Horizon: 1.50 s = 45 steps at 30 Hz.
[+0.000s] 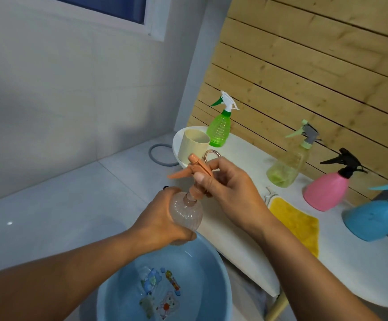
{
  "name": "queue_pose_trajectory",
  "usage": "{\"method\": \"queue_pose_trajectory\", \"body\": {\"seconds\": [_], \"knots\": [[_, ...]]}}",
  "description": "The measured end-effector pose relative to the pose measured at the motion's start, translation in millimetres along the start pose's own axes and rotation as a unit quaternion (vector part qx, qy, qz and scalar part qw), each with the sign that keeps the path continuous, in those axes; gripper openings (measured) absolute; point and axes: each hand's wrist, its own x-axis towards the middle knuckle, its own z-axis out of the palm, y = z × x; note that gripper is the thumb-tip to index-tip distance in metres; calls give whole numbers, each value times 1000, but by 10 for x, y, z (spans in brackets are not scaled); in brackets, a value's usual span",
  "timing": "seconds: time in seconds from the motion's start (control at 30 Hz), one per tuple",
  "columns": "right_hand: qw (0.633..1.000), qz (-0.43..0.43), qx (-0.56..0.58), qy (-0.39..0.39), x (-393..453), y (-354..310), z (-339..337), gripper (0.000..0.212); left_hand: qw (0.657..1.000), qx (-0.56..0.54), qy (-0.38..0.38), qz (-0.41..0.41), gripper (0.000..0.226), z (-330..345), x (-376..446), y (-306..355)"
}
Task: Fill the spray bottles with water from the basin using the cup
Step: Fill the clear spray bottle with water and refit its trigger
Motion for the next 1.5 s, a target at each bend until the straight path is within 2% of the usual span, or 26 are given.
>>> {"method": "queue_pose_trajectory", "body": {"seconds": [0.2, 0.47, 0.6, 0.73, 0.83, 1.03, 1.17, 1.3, 1.5], "knots": [[999, 14, -11, -34, -22, 181, -16, 12, 1000, -10, -11, 18, 95, 22, -44, 54], [987, 11, -133, -93, -23, 185, -84, 15, 994, -14, -43, 95, 92, -25, -69, 184], [980, 8, -158, -123, -5, 183, -97, 19, 996, -38, -45, 67, 81, -21, -102, 134], [974, 10, -175, -143, 9, 168, -129, 17, 996, -49, -54, 42, 84, -27, -112, 111], [977, 2, -169, -128, 32, 107, -165, 16, 995, -56, -54, 56, 86, -53, -101, 219], [987, -36, -144, -67, 144, -60, -402, 40, 994, -50, -34, 96, 88, -96, 96, 682], [993, -13, -114, -43, 259, -89, -778, 51, 991, -44, -51, 116, 95, 32, 412, 940], [989, -3, -144, -40, 440, -119, -1195, 48, 989, -30, -91, 115, 103, 220, 777, 1147], [973, 39, -220, -56, 617, -14, -1589, 39, 984, -38, -139, 105, 90, 545, 1223, 1206]]}}
